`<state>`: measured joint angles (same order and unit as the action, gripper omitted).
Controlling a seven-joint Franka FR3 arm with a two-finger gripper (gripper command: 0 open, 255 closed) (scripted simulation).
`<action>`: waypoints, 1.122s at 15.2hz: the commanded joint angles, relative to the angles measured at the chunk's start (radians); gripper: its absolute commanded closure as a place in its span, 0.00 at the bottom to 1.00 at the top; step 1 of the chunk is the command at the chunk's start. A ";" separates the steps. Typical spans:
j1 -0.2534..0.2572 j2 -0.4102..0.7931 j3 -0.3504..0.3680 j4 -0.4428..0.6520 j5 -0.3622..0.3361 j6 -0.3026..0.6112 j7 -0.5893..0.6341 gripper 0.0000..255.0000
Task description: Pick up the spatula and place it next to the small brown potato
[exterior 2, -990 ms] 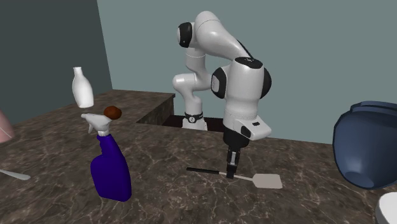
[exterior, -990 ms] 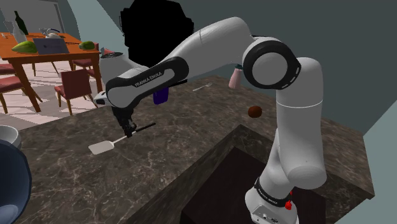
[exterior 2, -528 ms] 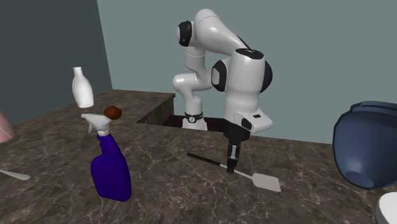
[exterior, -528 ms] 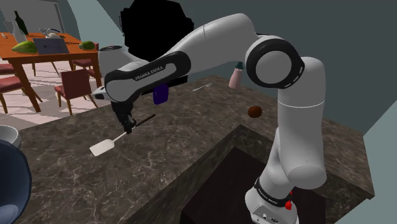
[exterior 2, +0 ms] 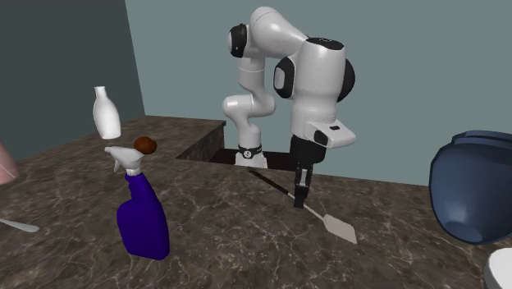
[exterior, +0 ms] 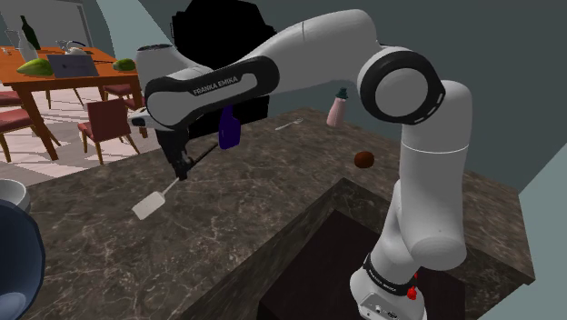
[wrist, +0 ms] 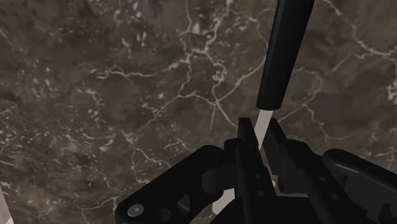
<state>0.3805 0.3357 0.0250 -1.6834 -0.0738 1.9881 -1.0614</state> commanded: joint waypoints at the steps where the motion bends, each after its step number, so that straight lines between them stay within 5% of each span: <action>1: -0.001 -0.004 -0.001 0.020 0.001 -0.024 -0.004 1.00; 14: 0.000 -0.034 0.001 0.152 0.005 -0.186 -0.014 1.00; 17: -0.023 -0.094 -0.011 0.070 0.008 -0.161 -0.046 1.00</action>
<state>0.3673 0.2654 0.0192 -1.5801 -0.0667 1.8160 -1.0934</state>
